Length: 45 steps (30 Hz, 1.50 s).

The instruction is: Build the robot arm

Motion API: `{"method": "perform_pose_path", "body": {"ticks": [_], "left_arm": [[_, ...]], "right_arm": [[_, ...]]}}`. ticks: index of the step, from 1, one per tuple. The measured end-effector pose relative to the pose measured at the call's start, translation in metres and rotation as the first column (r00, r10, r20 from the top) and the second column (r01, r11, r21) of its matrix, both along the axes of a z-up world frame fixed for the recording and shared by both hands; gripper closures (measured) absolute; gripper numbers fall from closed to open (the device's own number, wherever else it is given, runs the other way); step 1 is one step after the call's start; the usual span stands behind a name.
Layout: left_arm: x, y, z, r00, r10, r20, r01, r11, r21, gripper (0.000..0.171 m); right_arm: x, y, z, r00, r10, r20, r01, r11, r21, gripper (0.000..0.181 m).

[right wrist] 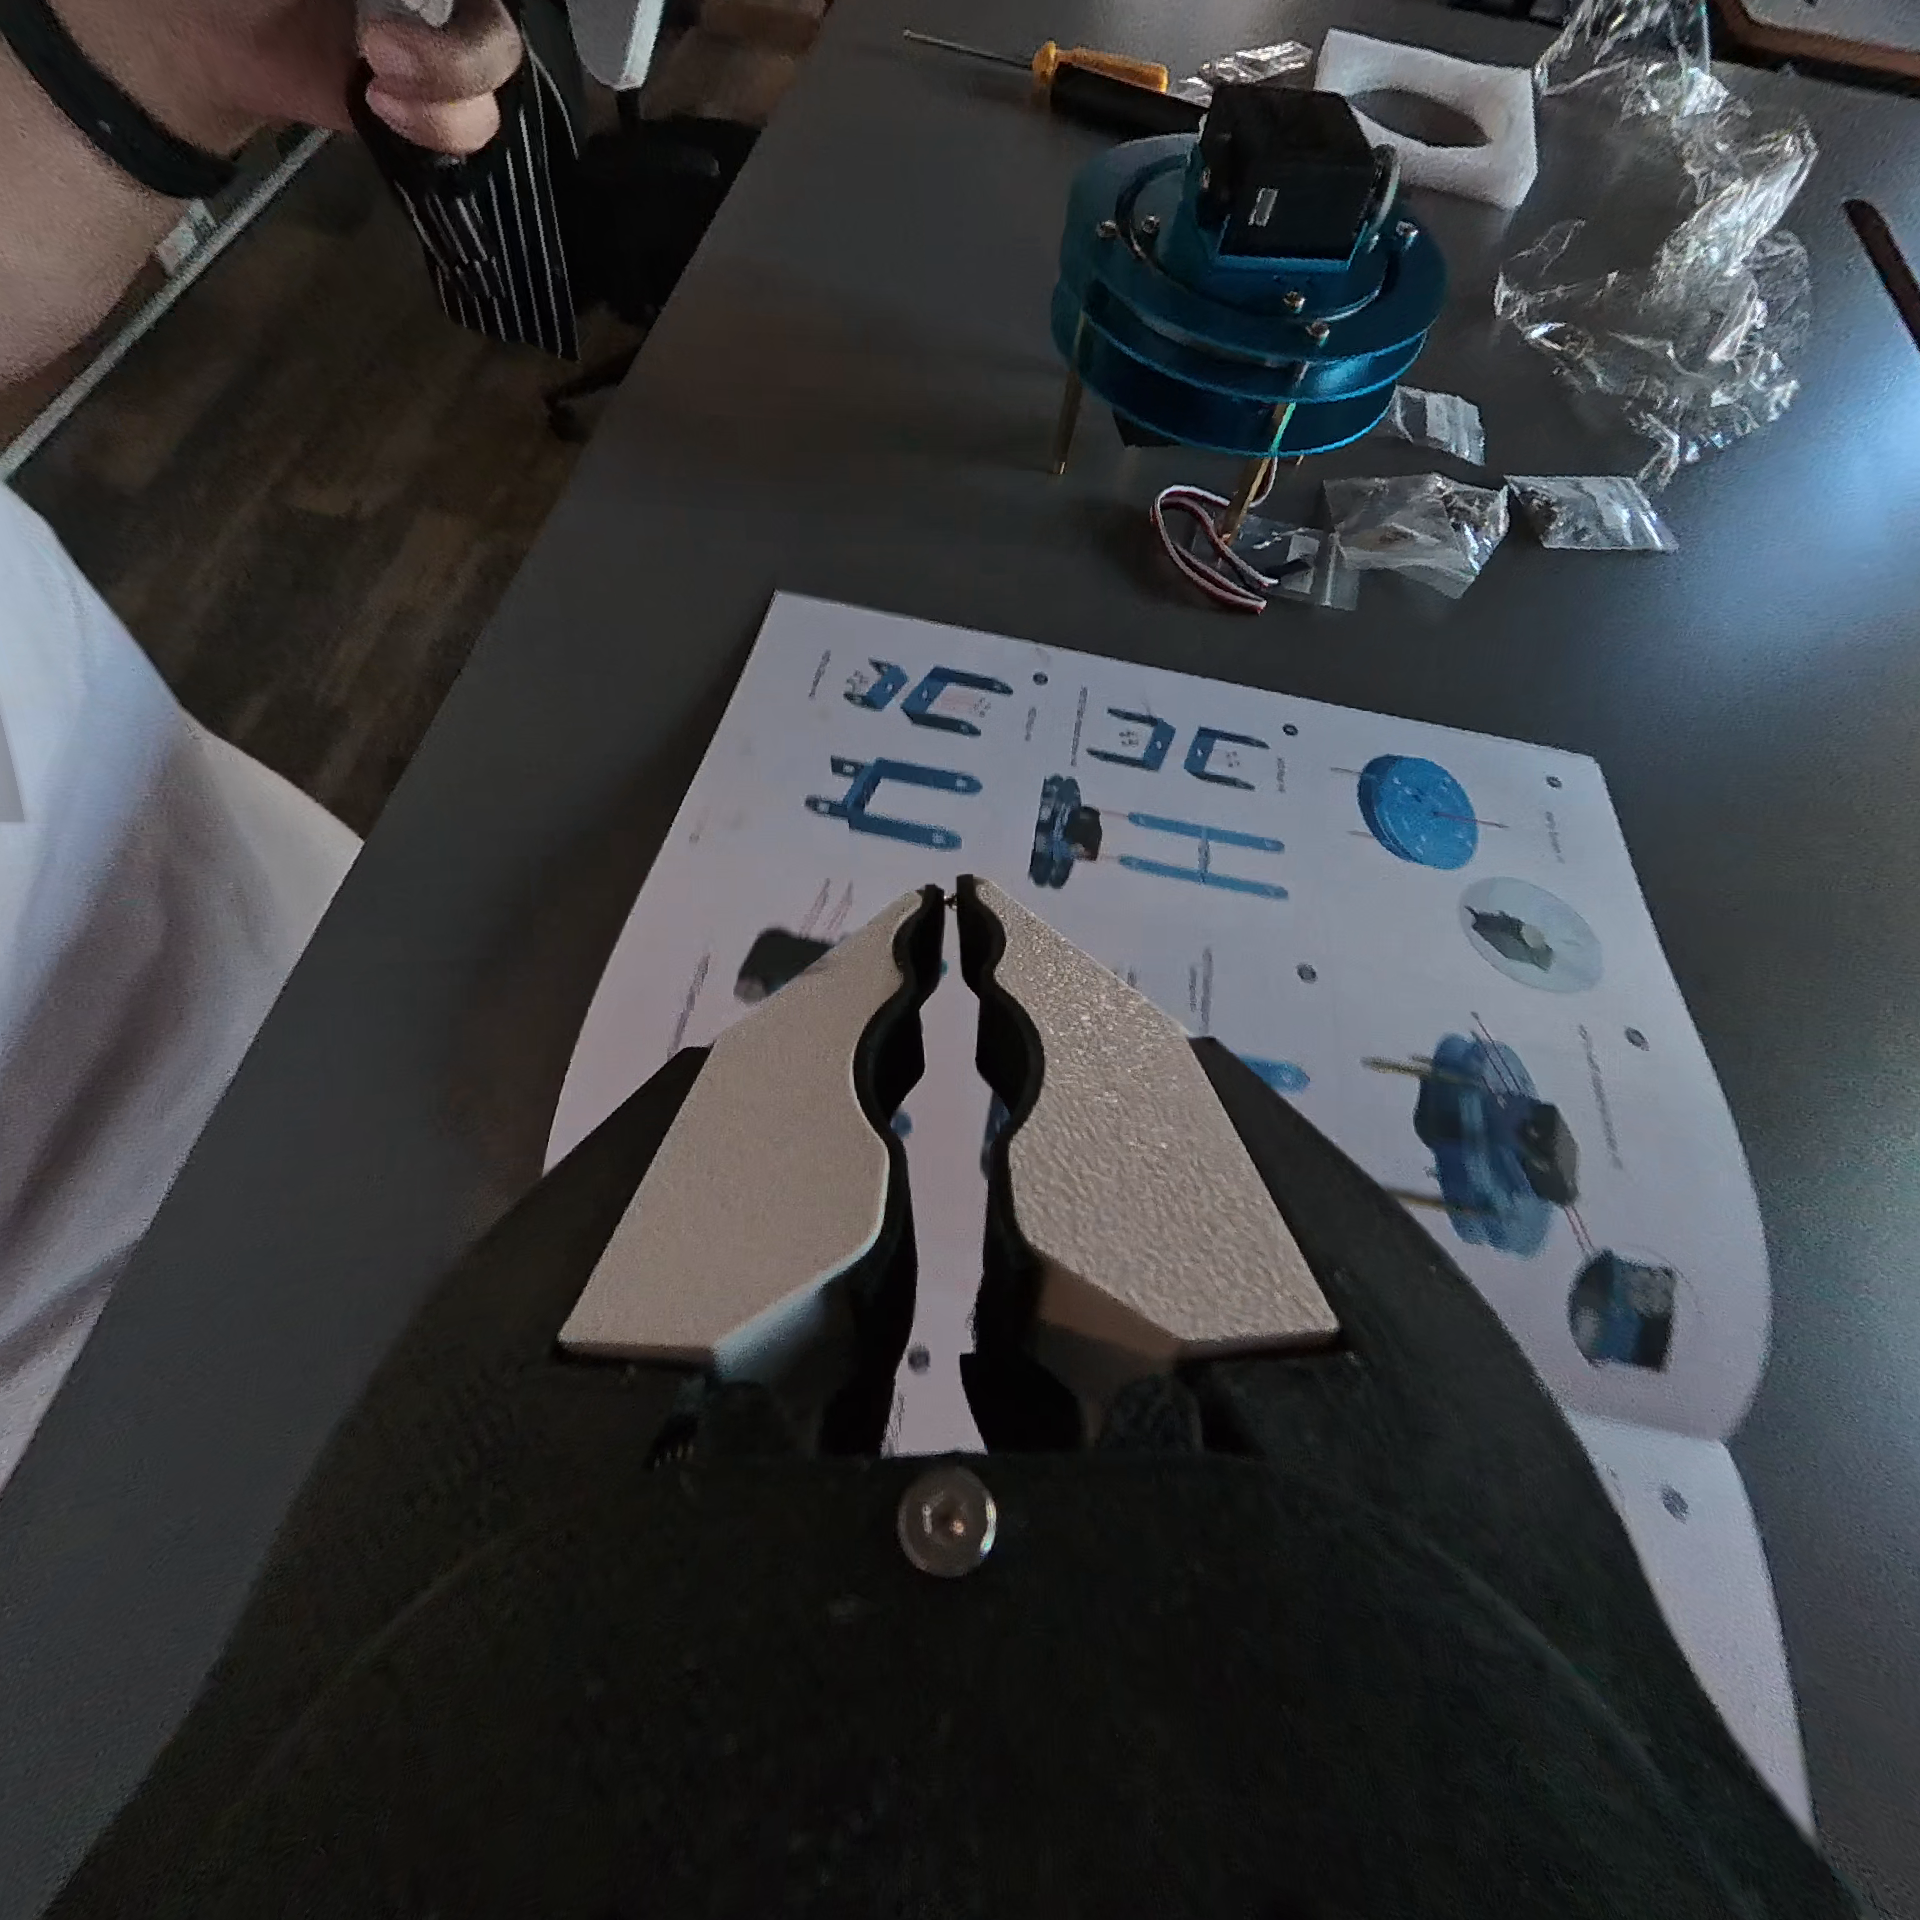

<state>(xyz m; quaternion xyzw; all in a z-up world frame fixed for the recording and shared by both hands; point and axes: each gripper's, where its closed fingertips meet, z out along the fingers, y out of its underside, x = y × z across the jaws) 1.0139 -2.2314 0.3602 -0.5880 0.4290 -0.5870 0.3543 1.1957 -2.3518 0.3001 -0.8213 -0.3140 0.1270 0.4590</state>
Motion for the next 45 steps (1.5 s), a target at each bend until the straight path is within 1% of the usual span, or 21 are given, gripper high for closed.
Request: {"method": "perform_pose_path", "body": {"ticks": [3,6,8,11,14,16,18,22,25,27,29,32,33,35,36,39,41,42,44,45], "left_arm": [[-0.012,0.025,0.000,0.997,-0.083,0.007,0.083,0.997,-0.001,0.133],[-0.024,0.060,-0.010,0.990,-0.135,-0.041,0.136,0.990,0.019,0.133],[-0.033,0.083,-0.016,0.986,-0.155,-0.068,0.157,0.987,0.027,0.133],[-0.047,0.110,-0.020,0.980,-0.186,-0.075,0.190,0.981,0.039,0.133],[-0.057,0.132,-0.026,0.976,-0.194,-0.097,0.200,0.978,0.056,0.133],[-0.063,0.140,-0.024,0.974,-0.213,-0.081,0.216,0.976,0.033,0.133],[-0.067,0.147,-0.023,0.973,-0.220,-0.066,0.222,0.975,0.019,0.133],[-0.071,0.158,-0.025,0.978,-0.201,-0.061,0.202,0.979,0.024,0.133],[-0.073,0.163,-0.025,0.984,-0.170,-0.059,0.172,0.984,0.036,0.133],[-0.075,0.171,-0.025,0.990,-0.119,-0.077,0.124,0.990,0.064,0.133],[-0.081,0.182,-0.027,0.992,-0.044,-0.118,0.059,0.991,0.124,0.132],[-0.094,0.208,-0.028,0.978,0.088,-0.190,-0.047,0.977,0.209,0.129],[-0.099,0.221,-0.028,0.967,0.138,-0.216,-0.083,0.965,0.247,0.128],[-0.107,0.253,-0.030,0.924,0.251,-0.288,-0.151,0.932,0.329,0.126],[-0.110,0.267,-0.031,0.900,0.276,-0.338,-0.152,0.924,0.351,0.126],[-0.108,0.289,-0.032,0.847,0.231,-0.479,-0.073,0.943,0.326,0.131],[-0.109,0.300,-0.038,0.782,0.231,-0.578,-0.056,0.951,0.305,0.129],[-0.109,0.300,-0.042,0.755,0.222,-0.616,-0.040,0.955,0.295,0.132],[-0.106,0.290,-0.053,0.741,0.176,-0.648,-0.017,0.969,0.245,0.138],[-0.108,0.285,-0.063,0.720,0.150,-0.677,-0.007,0.978,0.209,0.142]], "right_arm": [[-0.023,0.028,-0.002,0.999,-0.046,-0.025,0.046,0.999,-0.006,0.180],[-0.061,0.064,-0.007,0.994,-0.083,-0.072,0.082,0.996,-0.021,0.180],[-0.088,0.090,-0.016,0.988,-0.122,-0.099,0.119,0.992,-0.044,0.180],[-0.125,0.122,-0.034,0.976,-0.160,-0.150,0.142,0.982,-0.126,0.180],[-0.143,0.147,-0.050,0.955,-0.235,-0.181,0.196,0.959,-0.206,0.180],[-0.148,0.156,-0.060,0.947,-0.274,-0.170,0.225,0.939,-0.258,0.180],[-0.149,0.162,-0.067,0.942,-0.299,-0.152,0.248,0.927,-0.281,0.180],[-0.150,0.165,-0.070,0.937,-0.312,-0.156,0.259,0.922,-0.288,0.180],[-0.151,0.163,-0.067,0.941,-0.297,-0.164,0.248,0.931,-0.266,0.176],[-0.151,0.163,-0.060,0.941,-0.284,-0.182,0.239,0.942,-0.235,0.173],[-0.149,0.160,-0.050,0.937,-0.284,-0.205,0.243,0.949,-0.202,0.173],[-0.141,0.150,-0.030,0.926,-0.298,-0.232,0.272,0.952,-0.137,0.173],[-0.138,0.145,-0.023,0.921,-0.306,-0.240,0.287,0.952,-0.111,0.173],[-0.134,0.133,-0.011,0.918,-0.314,-0.244,0.311,0.949,-0.054,0.173],[-0.134,0.126,-0.007,0.917,-0.310,-0.249,0.312,0.949,-0.032,0.173],[-0.139,0.108,-0.001,0.920,-0.289,-0.263,0.301,0.954,0.004,0.172],[-0.142,0.100,-0.002,0.925,-0.284,-0.252,0.302,0.953,0.034,0.172],[-0.144,0.098,-0.003,0.925,-0.290,-0.246,0.310,0.950,0.044,0.172],[-0.148,0.094,-0.004,0.920,-0.312,-0.237,0.335,0.940,0.063,0.172],[-0.150,0.093,-0.003,0.914,-0.329,-0.236,0.354,0.932,0.073,0.172]]}}
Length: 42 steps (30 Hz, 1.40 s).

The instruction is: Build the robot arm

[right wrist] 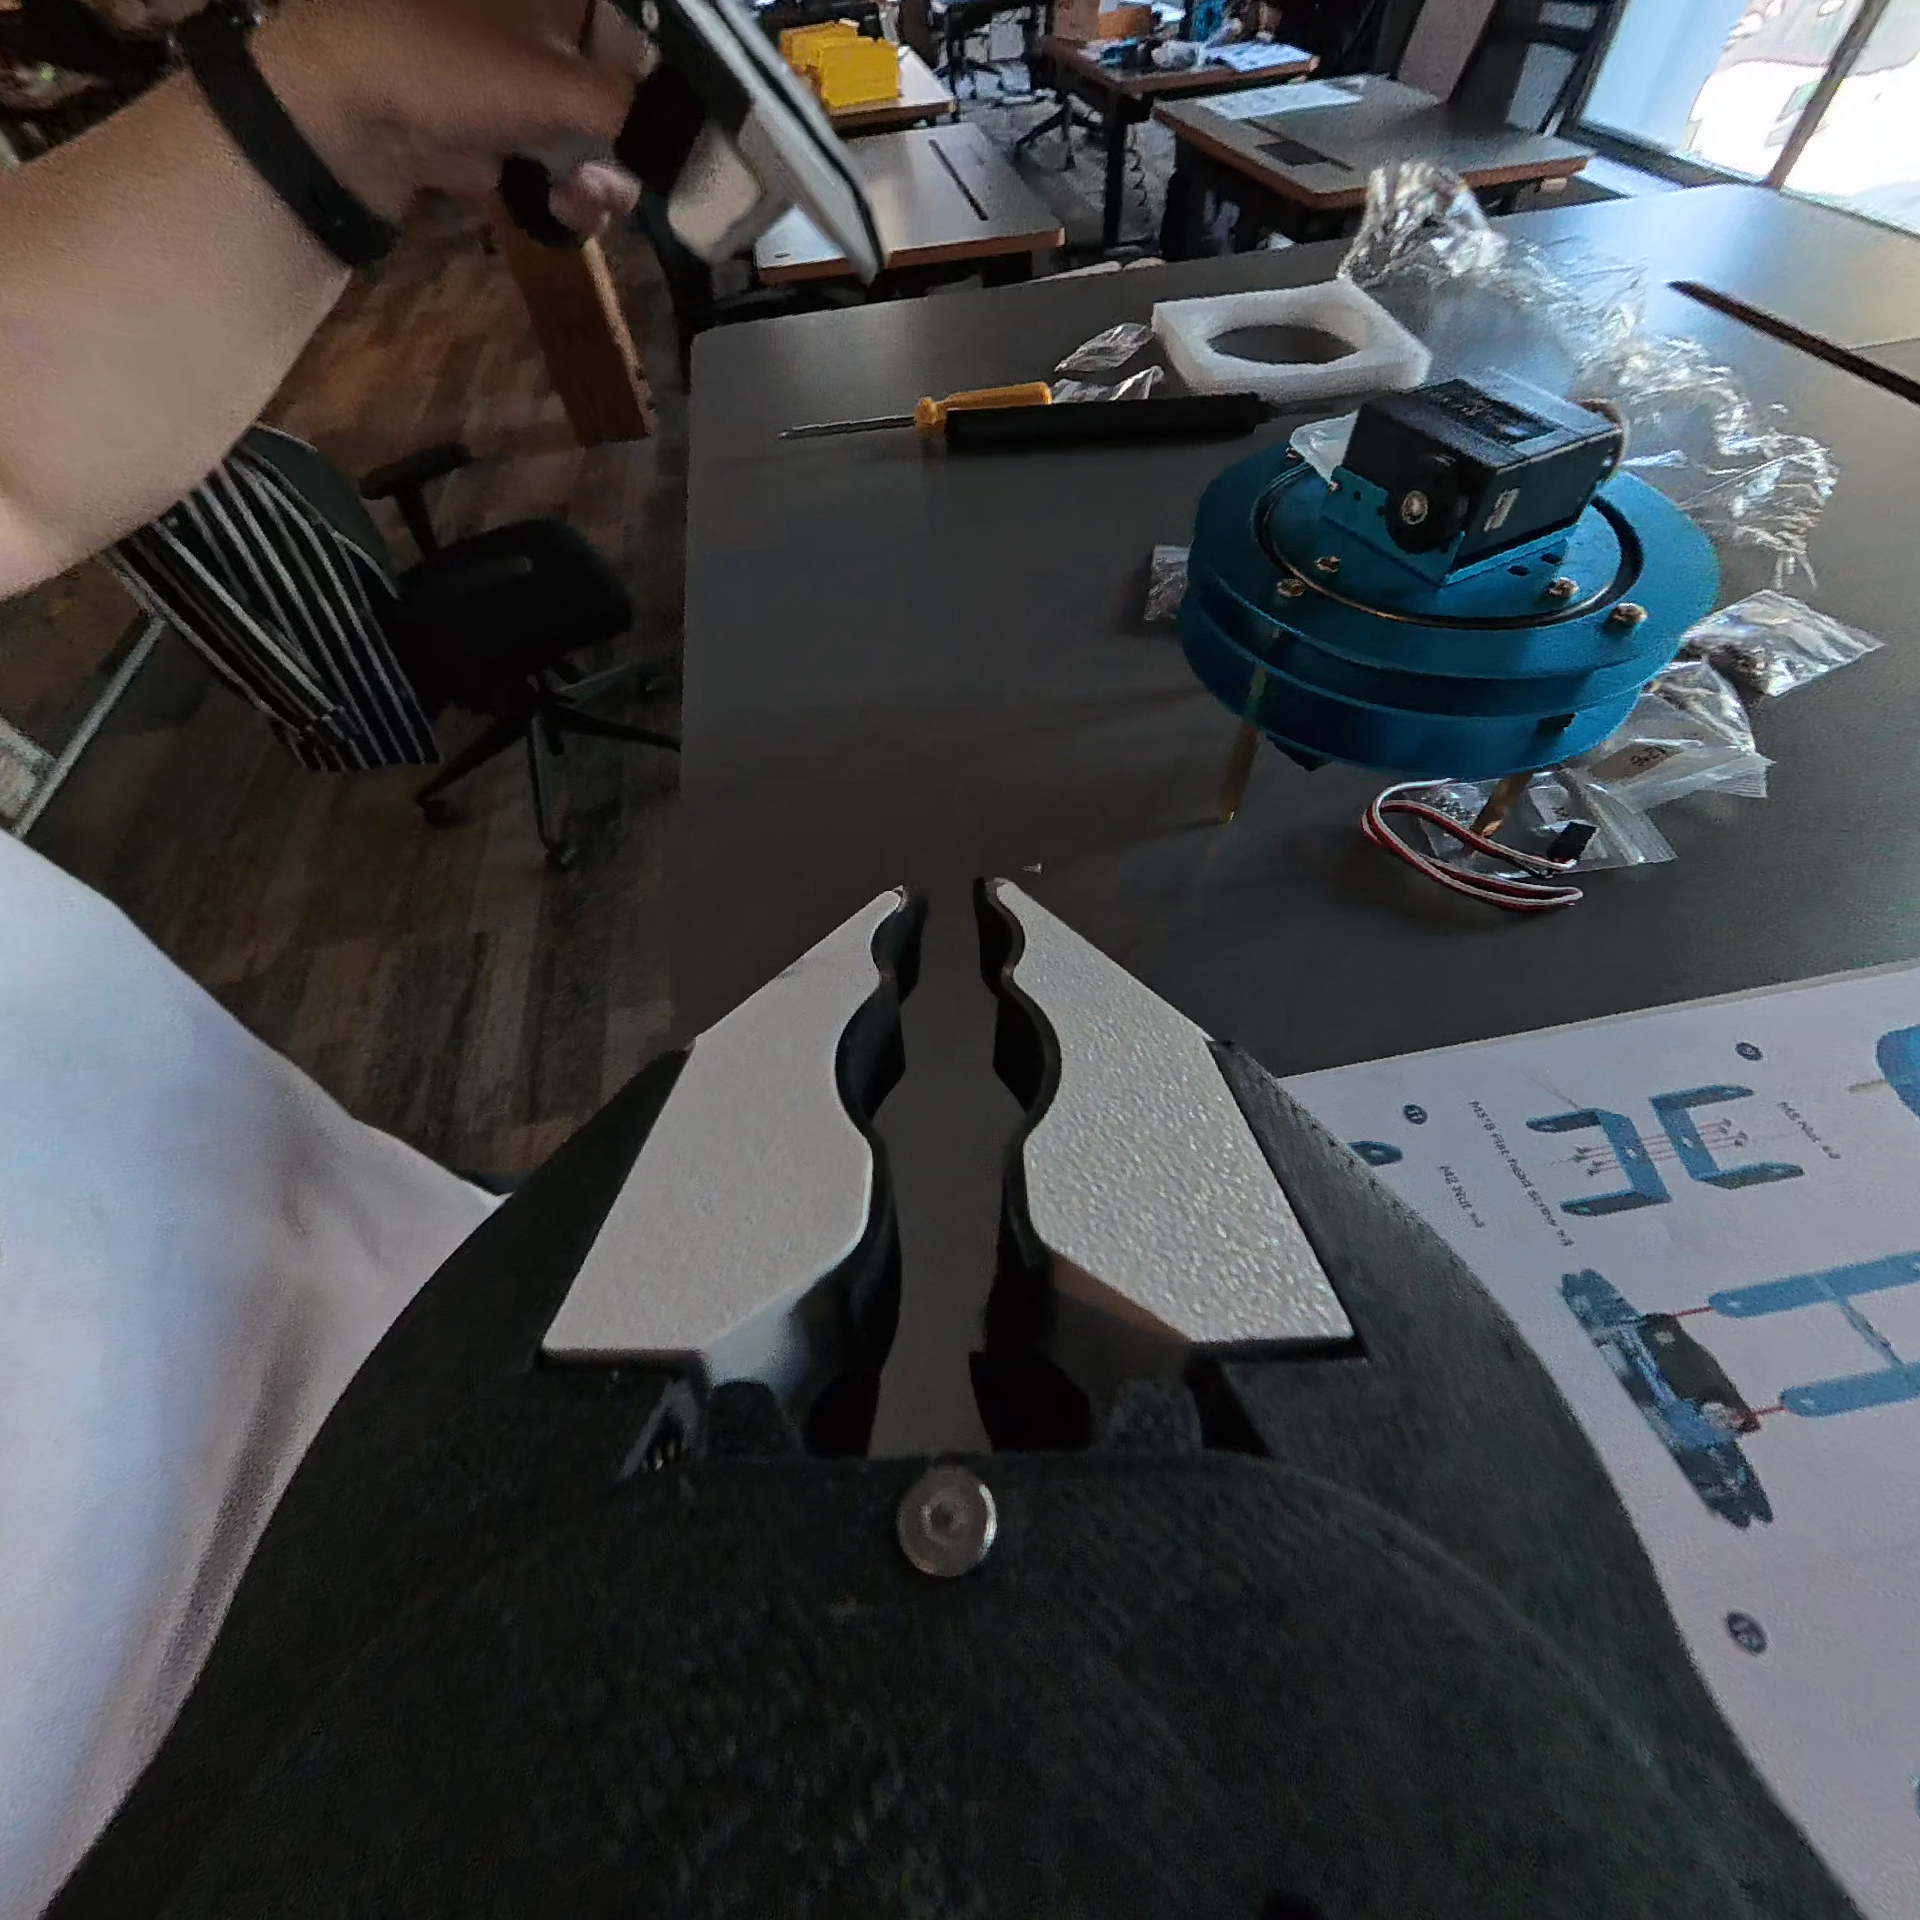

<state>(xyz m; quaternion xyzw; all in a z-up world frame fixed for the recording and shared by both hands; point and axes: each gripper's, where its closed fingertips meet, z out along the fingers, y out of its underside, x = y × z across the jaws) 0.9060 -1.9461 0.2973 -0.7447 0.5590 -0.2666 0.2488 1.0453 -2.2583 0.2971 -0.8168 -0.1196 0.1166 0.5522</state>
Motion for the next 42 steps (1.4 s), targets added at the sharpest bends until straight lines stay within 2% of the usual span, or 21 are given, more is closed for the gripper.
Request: {"method": "perform_pose_path", "body": {"ticks": [3,6,10,12,14,17,21,23,25,28,30,33,34,36,39,42], "left_arm": [[-0.002,0.009,-0.020,0.995,-0.047,-0.087,0.051,0.998,0.046,0.148],[0.015,0.027,-0.028,0.984,-0.123,-0.132,0.128,0.991,0.027,0.142],[0.032,0.040,-0.049,0.956,-0.218,-0.198,0.218,0.976,-0.025,0.141],[0.032,0.045,-0.062,0.931,-0.260,-0.255,0.270,0.963,0.004,0.141],[0.035,0.043,-0.066,0.911,-0.318,-0.263,0.336,0.942,0.023,0.145],[0.038,0.052,-0.071,0.885,-0.343,-0.314,0.396,0.910,0.124,0.142],[0.037,0.050,-0.072,0.865,-0.389,-0.317,0.438,0.894,0.096,0.150],[0.035,0.049,-0.070,0.864,-0.409,-0.295,0.453,0.887,0.096,0.152],[0.036,0.041,-0.057,0.876,-0.433,-0.212,0.458,0.885,0.085,0.153],[0.038,0.013,-0.019,0.849,-0.526,-0.056,0.529,0.841,0.115,0.154],[0.042,0.002,0.003,0.844,-0.536,-0.036,0.531,0.821,0.209,0.155],[0.049,-0.044,0.029,0.765,-0.644,-0.028,0.616,0.717,0.328,0.155],[0.050,-0.069,0.034,0.711,-0.702,-0.037,0.667,0.657,0.350,0.155],[0.048,-0.126,0.041,0.568,-0.819,-0.078,0.765,0.491,0.416,0.155],[0.047,-0.198,0.036,0.410,-0.891,-0.194,0.808,0.257,0.530,0.155],[0.044,-0.250,0.028,0.277,-0.918,-0.284,0.826,0.077,0.558,0.155]], "right_arm": [[-0.010,-0.003,0.008,0.998,-0.063,-0.002,0.063,0.998,0.026,0.172],[-0.020,-0.002,0.018,0.989,-0.146,-0.029,0.147,0.987,0.058,0.172],[-0.044,0.006,0.022,0.962,-0.269,-0.037,0.271,0.958,0.092,0.172],[-0.059,0.009,0.022,0.946,-0.323,-0.035,0.324,0.939,0.111,0.172],[-0.073,0.008,0.022,0.926,-0.375,-0.040,0.377,0.919,0.117,0.172],[-0.089,-0.003,0.017,0.889,-0.456,-0.041,0.458,0.883,0.099,0.171],[-0.104,-0.024,0.005,0.847,-0.530,-0.047,0.532,0.844,0.062,0.171],[-0.108,-0.034,0.001,0.828,-0.558,-0.054,0.560,0.827,0.052,0.171],[-0.110,-0.041,-0.002,0.818,-0.572,-0.062,0.575,0.816,0.062,0.171],[-0.110,-0.043,-0.008,0.821,-0.560,-0.109,0.569,0.818,0.085,0.172],[-0.105,-0.038,-0.014,0.825,-0.545,-0.149,0.560,0.824,0.088,0.172],[-0.105,-0.025,-0.017,0.854,-0.481,-0.198,0.504,0.859,0.086,0.172],[-0.107,-0.021,-0.014,0.866,-0.453,-0.212,0.479,0.874,0.086,0.172],[-0.113,-0.010,0.002,0.893,-0.382,-0.237,0.420,0.897,0.139,0.170],[-0.121,0.009,0.033,0.933,-0.271,-0.238,0.332,0.903,0.274,0.150],[-0.112,0.023,0.045,0.947,-0.273,-0.167,0.315,0.888,0.334,0.135]]}}
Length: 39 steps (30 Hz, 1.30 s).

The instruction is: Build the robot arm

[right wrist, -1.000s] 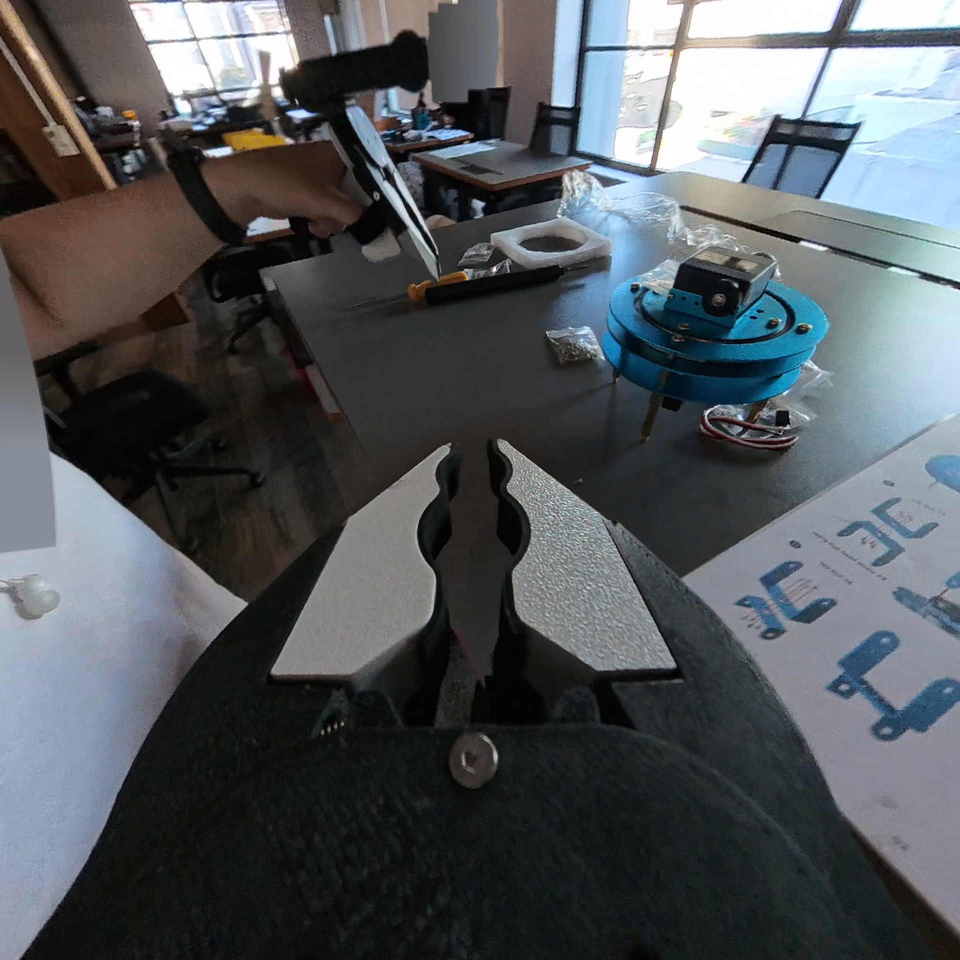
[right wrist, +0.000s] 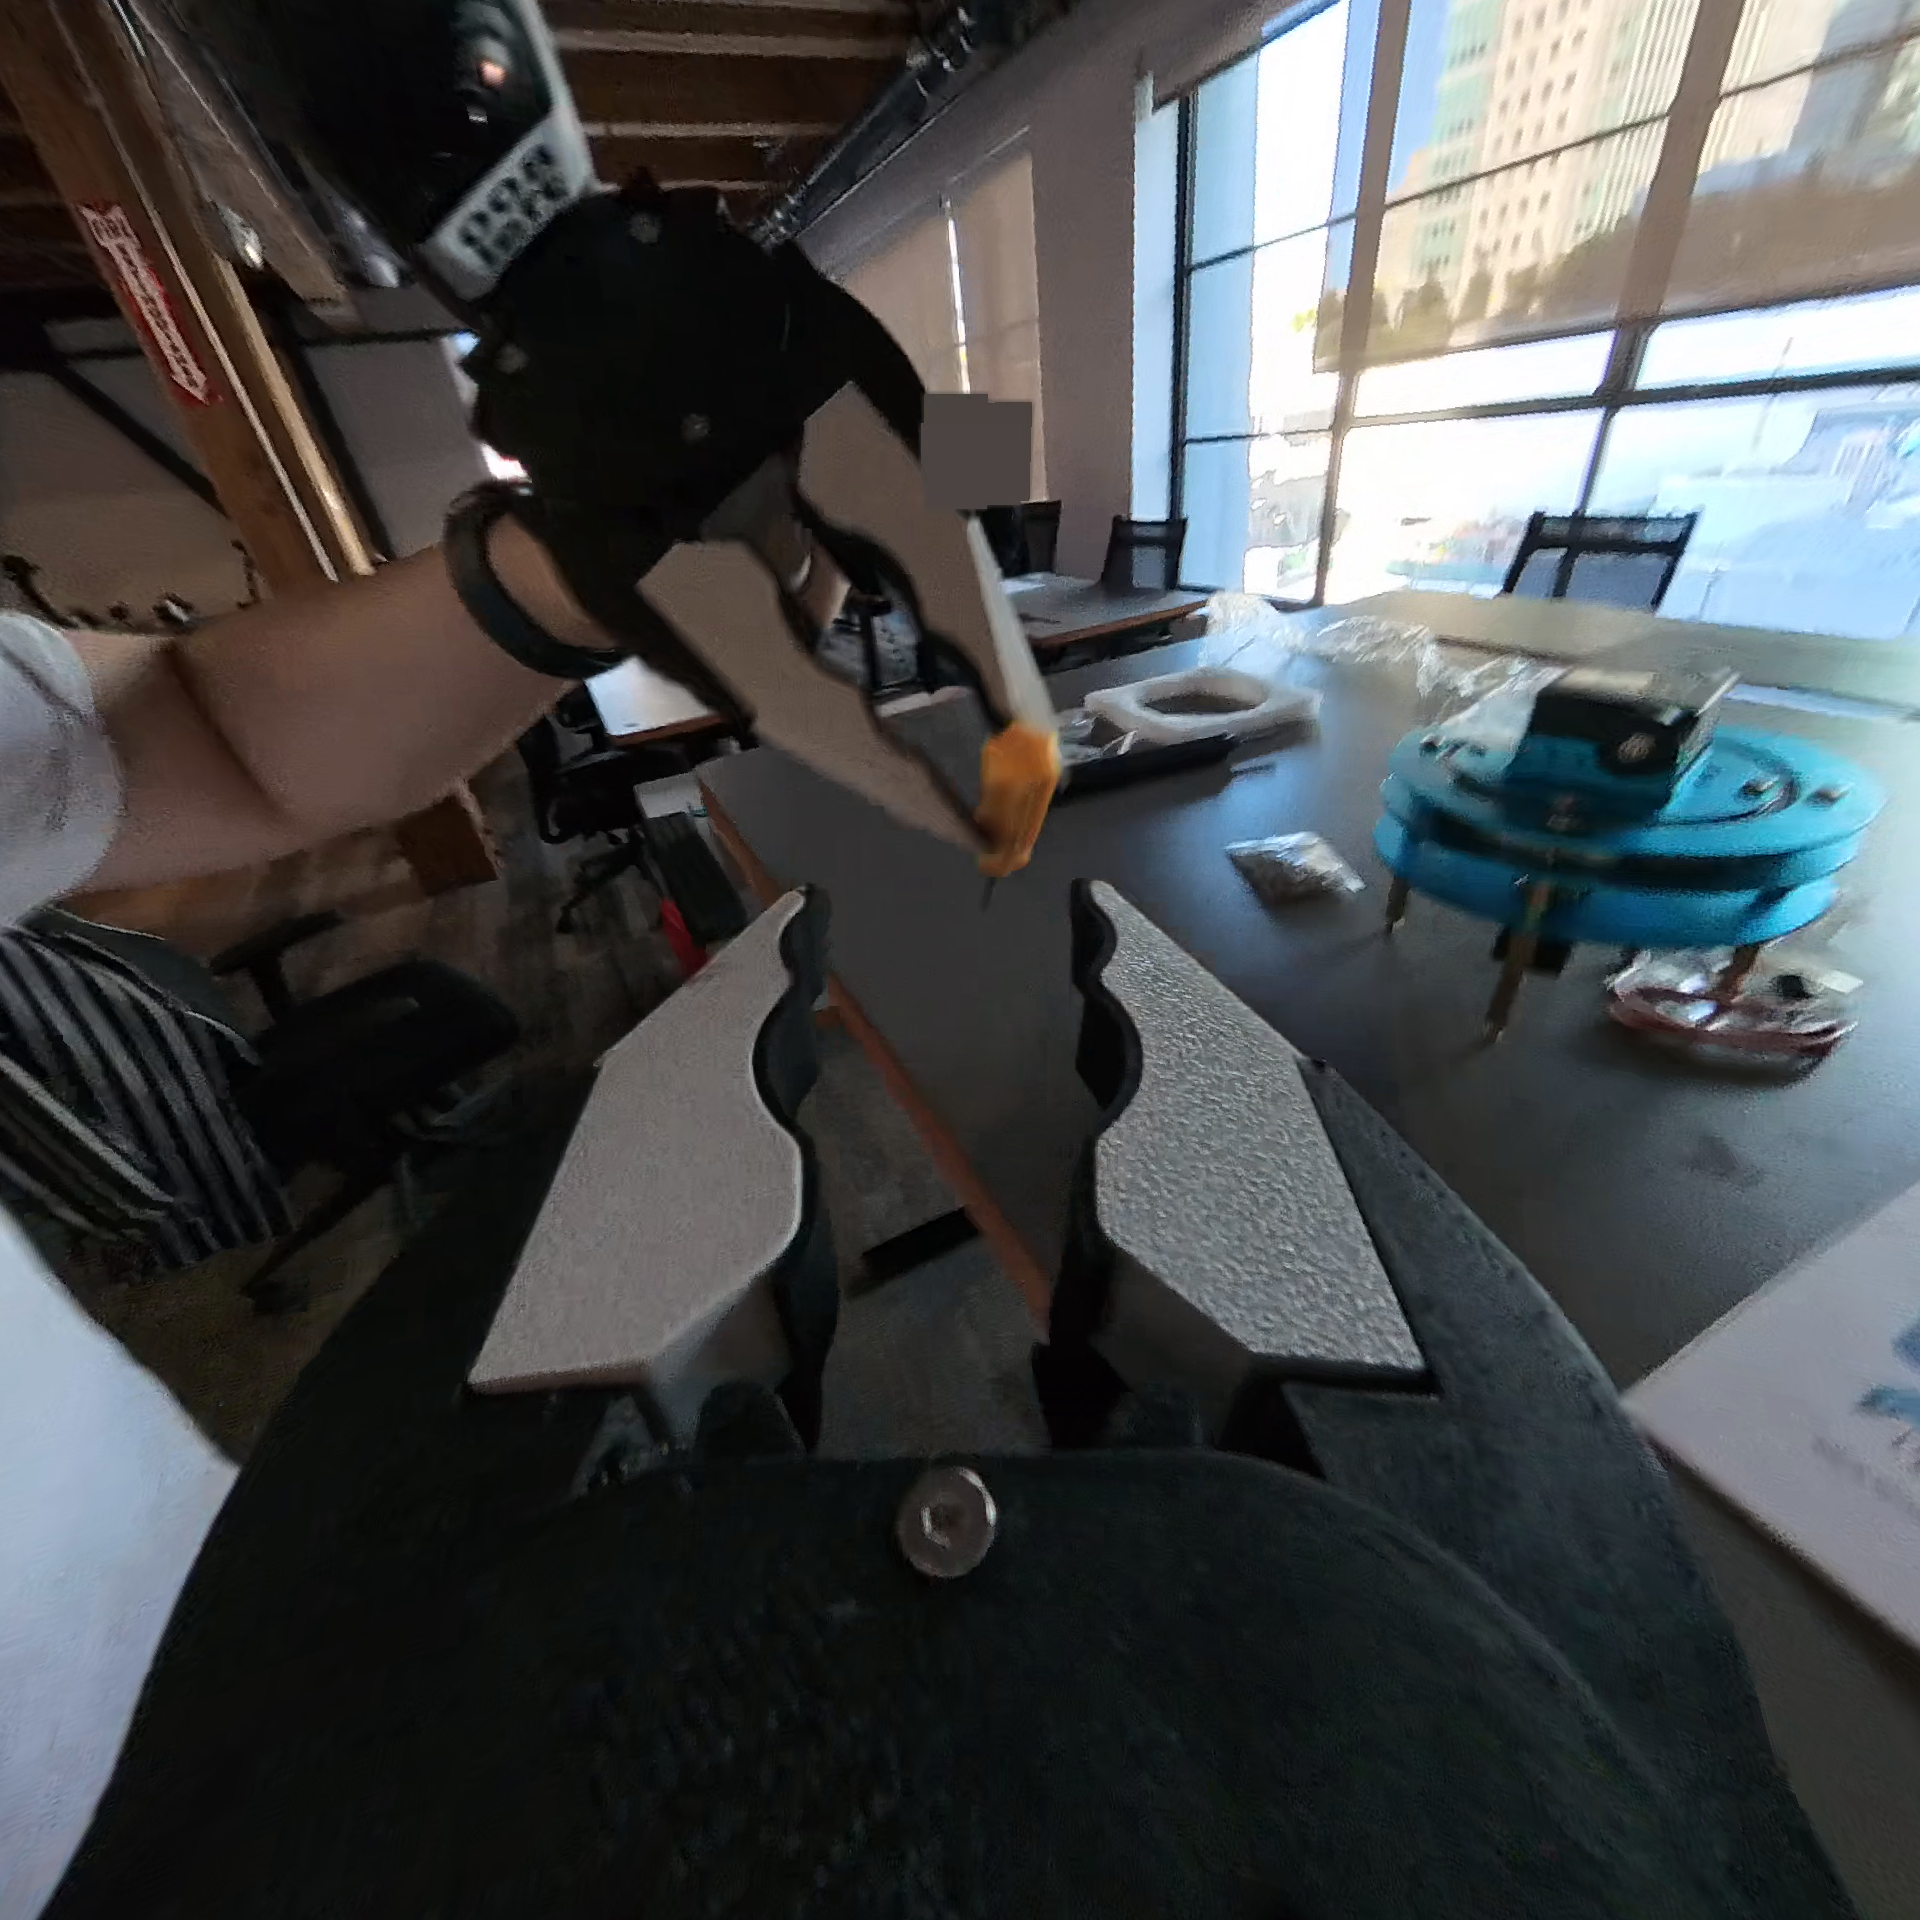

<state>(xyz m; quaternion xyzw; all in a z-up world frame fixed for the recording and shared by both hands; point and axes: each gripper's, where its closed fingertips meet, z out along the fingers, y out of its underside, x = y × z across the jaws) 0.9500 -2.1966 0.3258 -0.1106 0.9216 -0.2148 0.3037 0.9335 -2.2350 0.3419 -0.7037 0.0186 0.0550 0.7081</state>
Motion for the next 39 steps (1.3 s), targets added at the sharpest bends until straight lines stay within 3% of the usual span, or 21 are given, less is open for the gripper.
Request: {"method": "perform_pose_path", "body": {"ticks": [3,7,10,14,16,19,22,25,29,32,35,37,39], "left_arm": [[-0.005,-0.026,-0.008,0.992,-0.110,-0.064,0.113,0.993,0.033,0.154],[0.002,-0.033,-0.018,0.972,-0.192,-0.138,0.199,0.979,0.041,0.154],[0.008,-0.031,-0.022,0.952,-0.248,-0.178,0.255,0.967,0.019,0.155],[0.017,-0.019,-0.025,0.922,-0.343,-0.180,0.339,0.939,-0.053,0.155],[0.022,-0.012,-0.024,0.913,-0.356,-0.200,0.334,0.933,-0.133,0.155],[0.037,0.010,-0.030,0.915,-0.324,-0.242,0.279,0.939,-0.202,0.132],[0.043,0.018,-0.039,0.884,-0.357,-0.301,0.258,0.911,-0.323,0.139],[0.048,0.007,-0.037,0.854,-0.405,-0.325,0.236,0.860,-0.452,0.140],[0.055,-0.010,-0.038,0.844,-0.440,-0.308,0.261,0.837,-0.481,0.155],[0.059,-0.024,-0.027,0.829,-0.446,-0.338,0.225,0.819,-0.528,0.156],[0.063,-0.040,-0.008,0.825,-0.442,-0.353,0.175,0.792,-0.585,0.156],[0.066,-0.048,-0.006,0.831,-0.414,-0.372,0.152,0.812,-0.564,0.156],[0.070,-0.053,-0.008,0.841,-0.371,-0.393,0.116,0.834,-0.540,0.156]], "right_arm": [[0.011,-0.004,0.004,0.987,-0.052,0.153,0.058,0.998,-0.034,0.133],[0.011,0.000,-0.006,0.965,0.003,0.261,0.043,0.985,-0.168,0.138],[0.018,0.015,-0.013,0.965,0.004,0.264,0.051,0.978,-0.203,0.160],[0.030,0.028,-0.015,0.970,-0.023,0.242,0.067,0.982,-0.175,0.164],[0.037,0.032,-0.014,0.978,-0.055,0.202,0.086,0.985,-0.150,0.164],[0.050,0.033,-0.011,0.986,-0.122,0.116,0.135,0.984,-0.116,0.164],[0.060,0.031,-0.004,0.990,-0.134,0.031,0.137,0.986,-0.094,0.164],[0.065,0.031,-0.002,0.992,-0.128,0.010,0.128,0.987,-0.099,0.164],[0.076,0.024,-0.001,0.988,-0.152,0.003,0.152,0.984,-0.097,0.164],[0.081,0.016,0.015,0.990,-0.135,-0.039,0.136,0.991,0.019,0.164],[0.089,0.010,0.014,0.986,-0.103,-0.129,0.108,0.994,0.032,0.144],[0.088,0.005,0.017,0.988,-0.040,-0.147,0.050,0.997,0.066,0.163],[0.094,0.000,0.016,0.986,-0.009,-0.166,0.021,0.997,0.069,0.164]]}}
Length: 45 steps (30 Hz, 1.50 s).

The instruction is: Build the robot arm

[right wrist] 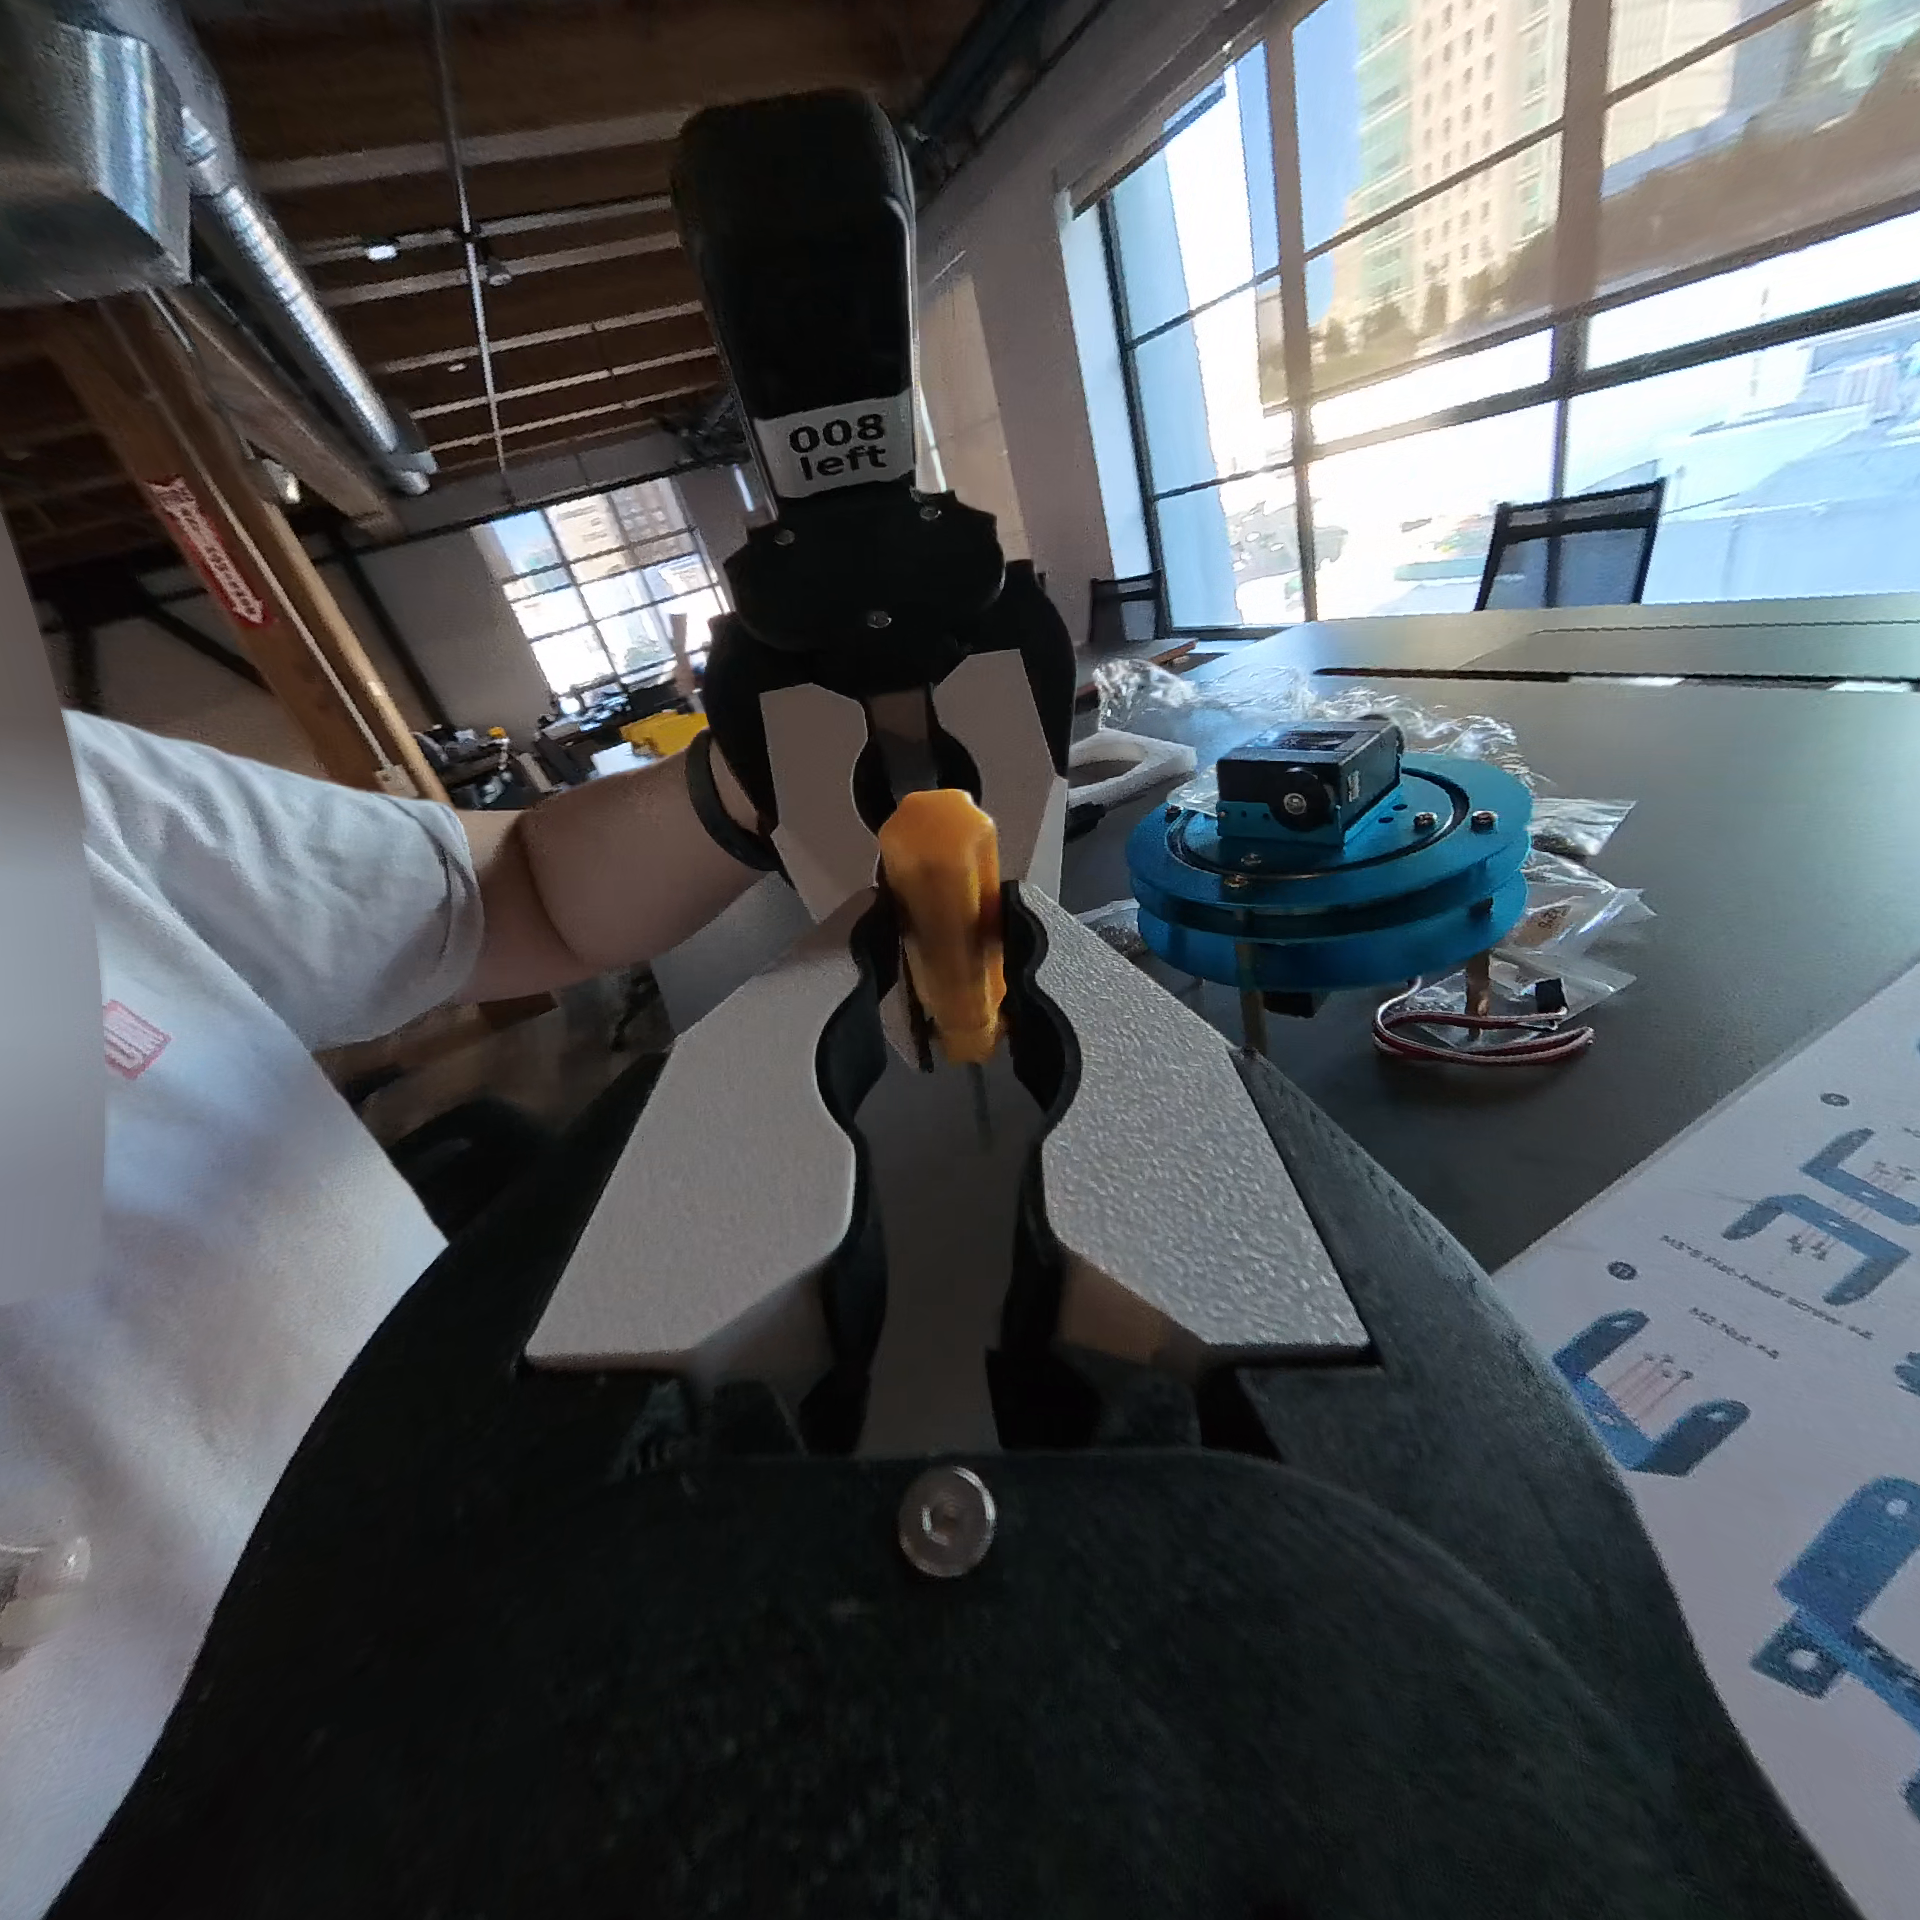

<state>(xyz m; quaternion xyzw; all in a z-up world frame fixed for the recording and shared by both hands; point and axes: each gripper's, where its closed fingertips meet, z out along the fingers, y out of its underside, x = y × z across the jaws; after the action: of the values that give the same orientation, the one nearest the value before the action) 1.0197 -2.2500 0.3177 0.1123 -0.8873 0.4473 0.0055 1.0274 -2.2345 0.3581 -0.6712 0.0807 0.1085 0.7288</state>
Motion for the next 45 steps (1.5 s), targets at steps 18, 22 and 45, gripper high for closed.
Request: {"method": "perform_pose_path", "body": {"ticks": [18,22,45], "left_arm": [[0.014,0.099,-0.024,0.694,0.696,0.184,-0.667,0.718,-0.200,0.116],[0.016,0.106,-0.015,0.627,0.746,0.223,-0.691,0.665,-0.283,0.113],[0.025,0.106,-0.030,0.633,0.756,0.165,-0.711,0.653,-0.261,0.111]], "right_arm": [[0.114,0.026,-0.050,0.735,0.069,-0.675,-0.136,0.990,-0.047,0.164],[0.118,0.032,-0.059,0.730,0.046,-0.682,-0.140,0.987,-0.083,0.164],[0.112,0.035,-0.065,0.727,0.087,-0.681,-0.198,0.976,-0.087,0.164]]}}
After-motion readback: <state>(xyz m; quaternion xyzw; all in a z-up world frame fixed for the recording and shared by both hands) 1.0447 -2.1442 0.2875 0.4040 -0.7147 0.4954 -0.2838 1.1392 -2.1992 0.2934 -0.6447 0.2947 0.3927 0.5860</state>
